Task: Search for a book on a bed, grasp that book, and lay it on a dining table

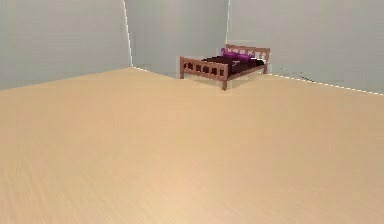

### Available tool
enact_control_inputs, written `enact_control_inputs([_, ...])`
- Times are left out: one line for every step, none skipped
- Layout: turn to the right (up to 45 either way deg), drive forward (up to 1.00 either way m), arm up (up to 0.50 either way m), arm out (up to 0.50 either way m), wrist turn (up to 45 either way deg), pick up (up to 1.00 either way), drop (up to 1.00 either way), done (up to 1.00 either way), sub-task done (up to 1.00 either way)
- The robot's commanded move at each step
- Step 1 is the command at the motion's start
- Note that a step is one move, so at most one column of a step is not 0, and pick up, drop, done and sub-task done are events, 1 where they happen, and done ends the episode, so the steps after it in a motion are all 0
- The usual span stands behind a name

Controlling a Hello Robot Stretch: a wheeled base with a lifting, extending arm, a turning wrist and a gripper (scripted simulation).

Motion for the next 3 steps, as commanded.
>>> enact_control_inputs([6.0, 0.00, 0.00, 0.00, 0.0, 0.00, 0.00, 0.00, 0.00])
enact_control_inputs([0.0, 1.00, 0.00, 0.00, 0.0, 0.00, 0.00, 0.00, 0.00])
enact_control_inputs([3.0, 0.00, 0.00, 0.00, 0.0, 0.00, 0.00, 0.00, 0.00])
